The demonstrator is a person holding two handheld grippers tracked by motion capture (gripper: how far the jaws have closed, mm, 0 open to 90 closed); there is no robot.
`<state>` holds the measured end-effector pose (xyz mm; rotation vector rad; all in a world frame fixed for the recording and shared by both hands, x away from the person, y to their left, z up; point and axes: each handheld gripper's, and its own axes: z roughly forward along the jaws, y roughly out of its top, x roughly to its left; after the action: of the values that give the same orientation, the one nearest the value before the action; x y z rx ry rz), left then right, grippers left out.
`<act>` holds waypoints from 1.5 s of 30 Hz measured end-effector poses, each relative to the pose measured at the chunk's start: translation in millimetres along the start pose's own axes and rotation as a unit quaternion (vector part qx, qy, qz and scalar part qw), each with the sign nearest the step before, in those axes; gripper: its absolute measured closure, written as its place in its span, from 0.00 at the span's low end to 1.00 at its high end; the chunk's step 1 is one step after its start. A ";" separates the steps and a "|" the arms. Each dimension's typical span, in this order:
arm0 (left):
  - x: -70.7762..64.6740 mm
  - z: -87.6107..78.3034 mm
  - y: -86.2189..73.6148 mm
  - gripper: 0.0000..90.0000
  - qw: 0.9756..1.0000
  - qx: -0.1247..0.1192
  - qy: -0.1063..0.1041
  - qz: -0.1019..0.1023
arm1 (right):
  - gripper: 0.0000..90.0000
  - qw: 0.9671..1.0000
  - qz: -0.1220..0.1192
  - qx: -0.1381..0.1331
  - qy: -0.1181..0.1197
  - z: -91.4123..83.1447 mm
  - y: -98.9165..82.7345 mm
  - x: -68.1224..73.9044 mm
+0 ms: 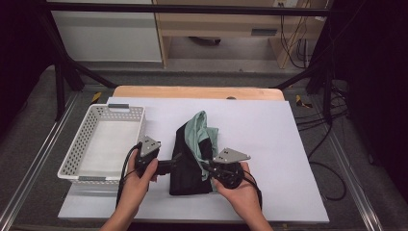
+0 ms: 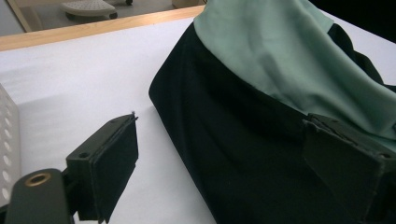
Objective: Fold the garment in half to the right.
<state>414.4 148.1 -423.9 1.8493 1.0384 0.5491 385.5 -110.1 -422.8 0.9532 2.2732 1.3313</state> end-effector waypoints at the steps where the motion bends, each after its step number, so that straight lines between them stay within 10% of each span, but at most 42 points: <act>1: 0.0 0.0 0.0 0.12 1.000 0.000 0.000 0.000 | 0.91 1.000 0.003 0.001 -0.002 -0.6 -2.0 0.1; 30: -19.3 -5.1 -31.6 0.11 0.999 0.017 0.012 0.044 | 0.90 0.998 0.035 0.058 -0.014 -2.9 -22.7 -10.0; 45: -17.5 0.4 -36.7 0.09 0.999 0.025 0.011 0.029 | 0.90 0.997 0.026 0.073 -0.017 -12.6 -37.8 -11.4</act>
<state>389.4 141.6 -455.4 1.9257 1.0243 0.5848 372.1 -138.7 -449.6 1.0819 2.3601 1.1728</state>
